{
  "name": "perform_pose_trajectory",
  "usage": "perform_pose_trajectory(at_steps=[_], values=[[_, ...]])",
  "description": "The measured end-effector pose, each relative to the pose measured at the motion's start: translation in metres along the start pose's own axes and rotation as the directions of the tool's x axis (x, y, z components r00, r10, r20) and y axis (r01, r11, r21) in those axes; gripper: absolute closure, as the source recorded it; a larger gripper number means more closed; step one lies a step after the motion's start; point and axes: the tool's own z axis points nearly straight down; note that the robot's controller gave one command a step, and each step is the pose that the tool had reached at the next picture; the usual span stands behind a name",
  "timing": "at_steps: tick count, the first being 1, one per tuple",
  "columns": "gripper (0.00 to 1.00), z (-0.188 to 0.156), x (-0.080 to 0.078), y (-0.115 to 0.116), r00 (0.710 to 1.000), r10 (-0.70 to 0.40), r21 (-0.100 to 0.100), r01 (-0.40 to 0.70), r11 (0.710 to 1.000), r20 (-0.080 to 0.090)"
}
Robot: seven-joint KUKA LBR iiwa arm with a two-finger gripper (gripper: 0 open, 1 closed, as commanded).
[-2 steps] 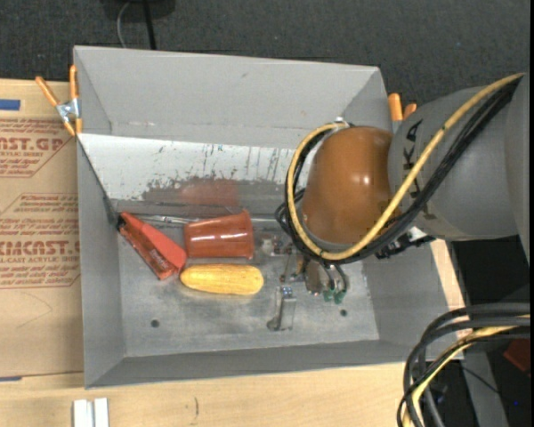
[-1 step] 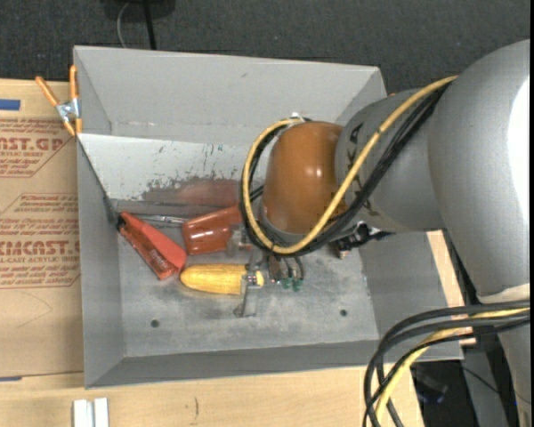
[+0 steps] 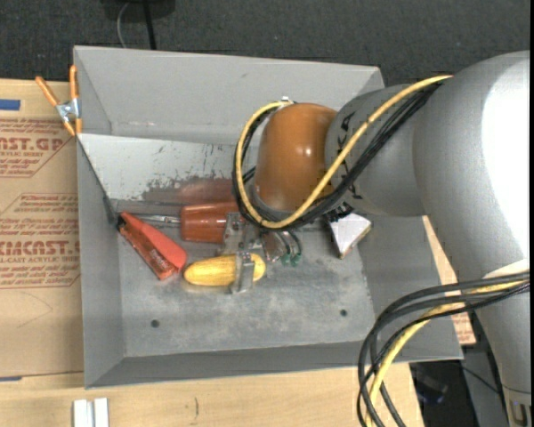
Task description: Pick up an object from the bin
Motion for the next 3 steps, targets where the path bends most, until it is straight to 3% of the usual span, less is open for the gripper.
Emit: perform_pose_trajectory(at_steps=[1,2,3], values=[[1.00,0.000,0.000,0.000,1.000,0.000,0.000,0.000,1.000,0.000],[1.00,-0.033,0.007,0.000,1.000,-0.013,0.003,0.013,1.000,-0.019],[1.00,-0.093,0.000,0.000,1.000,-0.020,0.004,0.020,1.000,0.004]])
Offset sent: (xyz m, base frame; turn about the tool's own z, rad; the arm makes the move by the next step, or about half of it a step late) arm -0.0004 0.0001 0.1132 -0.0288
